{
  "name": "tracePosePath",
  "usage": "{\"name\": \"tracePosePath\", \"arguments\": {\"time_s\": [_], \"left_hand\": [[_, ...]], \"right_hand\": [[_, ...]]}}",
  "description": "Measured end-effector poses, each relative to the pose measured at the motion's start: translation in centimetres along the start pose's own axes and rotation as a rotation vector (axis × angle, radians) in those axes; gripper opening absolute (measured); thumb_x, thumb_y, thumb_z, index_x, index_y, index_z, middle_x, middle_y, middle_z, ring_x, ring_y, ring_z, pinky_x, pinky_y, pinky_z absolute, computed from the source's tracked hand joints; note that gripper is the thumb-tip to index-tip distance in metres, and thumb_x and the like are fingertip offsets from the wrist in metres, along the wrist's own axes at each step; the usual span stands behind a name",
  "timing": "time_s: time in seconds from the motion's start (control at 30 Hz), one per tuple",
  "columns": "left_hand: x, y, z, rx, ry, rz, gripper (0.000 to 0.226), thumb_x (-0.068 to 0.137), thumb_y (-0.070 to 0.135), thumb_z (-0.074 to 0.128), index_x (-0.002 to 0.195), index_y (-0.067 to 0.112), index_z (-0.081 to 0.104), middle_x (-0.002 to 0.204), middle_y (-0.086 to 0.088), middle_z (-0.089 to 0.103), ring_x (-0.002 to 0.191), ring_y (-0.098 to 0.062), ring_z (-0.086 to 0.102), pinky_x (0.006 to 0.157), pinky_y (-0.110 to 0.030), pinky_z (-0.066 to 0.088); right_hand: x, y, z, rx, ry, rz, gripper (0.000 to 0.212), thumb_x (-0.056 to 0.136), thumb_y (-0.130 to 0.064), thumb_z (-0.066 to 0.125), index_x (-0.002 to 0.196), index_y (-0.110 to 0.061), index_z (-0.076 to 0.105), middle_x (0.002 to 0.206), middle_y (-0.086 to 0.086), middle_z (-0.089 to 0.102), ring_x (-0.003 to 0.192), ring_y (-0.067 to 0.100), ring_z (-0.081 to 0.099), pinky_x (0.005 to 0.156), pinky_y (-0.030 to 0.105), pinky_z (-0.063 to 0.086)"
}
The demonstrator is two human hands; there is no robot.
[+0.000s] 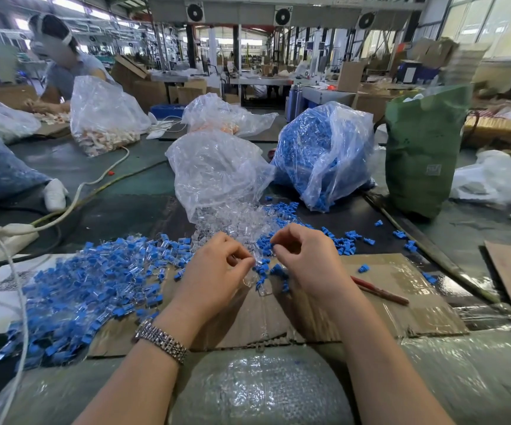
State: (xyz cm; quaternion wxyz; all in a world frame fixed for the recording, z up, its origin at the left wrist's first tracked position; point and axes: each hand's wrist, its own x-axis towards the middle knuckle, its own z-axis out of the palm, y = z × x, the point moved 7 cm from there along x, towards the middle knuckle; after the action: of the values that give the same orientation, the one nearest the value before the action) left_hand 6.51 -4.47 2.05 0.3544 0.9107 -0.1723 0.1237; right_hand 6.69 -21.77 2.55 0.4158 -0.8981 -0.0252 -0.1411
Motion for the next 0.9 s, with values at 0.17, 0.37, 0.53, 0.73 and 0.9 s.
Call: {"name": "tracePosePath", "arguments": {"time_s": [0.17,0.37,0.53,0.73,0.9], "left_hand": [[0.2,-0.6,-0.5,-0.135,-0.013,-0.074,0.012,0.095,0.027,0.067,0.086,0.019,0.065,0.096,0.007,0.058,0.083,-0.001,0.054,0.073,-0.002,0.04],[-0.1,-1.0,-0.4,-0.337,-0.054,-0.173,0.013,0.096,0.016,0.062,0.087,0.007,0.067,0.083,-0.009,0.071,0.069,-0.009,0.062,0.066,-0.023,0.052],[-0.2,-1.5,0.0,-0.622,-0.169,-0.203,0.006,0.096,0.016,0.066,0.097,0.01,0.067,0.087,-0.004,0.076,0.082,-0.014,0.073,0.07,-0.028,0.059],[-0.2,-1.6,0.2,-0.831,-0.213,-0.19,0.022,0.086,0.007,0.072,0.106,0.015,0.074,0.102,-0.01,0.078,0.097,-0.024,0.076,0.081,-0.026,0.059],[-0.2,-1.5,-0.3,-0.893,-0.184,-0.207,0.024,0.078,0.016,0.077,0.101,0.021,0.08,0.101,-0.011,0.079,0.095,-0.024,0.076,0.078,-0.024,0.059]], "right_hand": [[-0.8,-2.4,0.2,0.16,-0.011,-0.181,0.014,0.088,-0.01,0.073,0.088,-0.024,0.073,0.082,-0.011,0.072,0.08,0.005,0.067,0.079,0.024,0.056],[-1.7,-4.4,1.0,-0.016,-0.055,-0.354,0.014,0.083,-0.005,0.073,0.09,-0.017,0.074,0.086,-0.004,0.067,0.08,0.011,0.064,0.08,0.037,0.053],[-1.8,-4.5,1.0,-0.039,-0.041,-0.378,0.01,0.085,-0.008,0.072,0.09,-0.016,0.073,0.087,-0.006,0.065,0.08,0.008,0.061,0.077,0.028,0.051],[-1.6,-4.0,0.2,0.114,-0.003,-0.337,0.011,0.086,-0.006,0.072,0.089,-0.017,0.073,0.084,-0.011,0.067,0.08,0.005,0.063,0.074,0.011,0.046],[-1.3,-3.2,0.3,0.223,-0.032,-0.253,0.012,0.088,-0.011,0.073,0.088,-0.022,0.072,0.081,-0.01,0.069,0.078,0.007,0.065,0.073,0.02,0.054]]}}
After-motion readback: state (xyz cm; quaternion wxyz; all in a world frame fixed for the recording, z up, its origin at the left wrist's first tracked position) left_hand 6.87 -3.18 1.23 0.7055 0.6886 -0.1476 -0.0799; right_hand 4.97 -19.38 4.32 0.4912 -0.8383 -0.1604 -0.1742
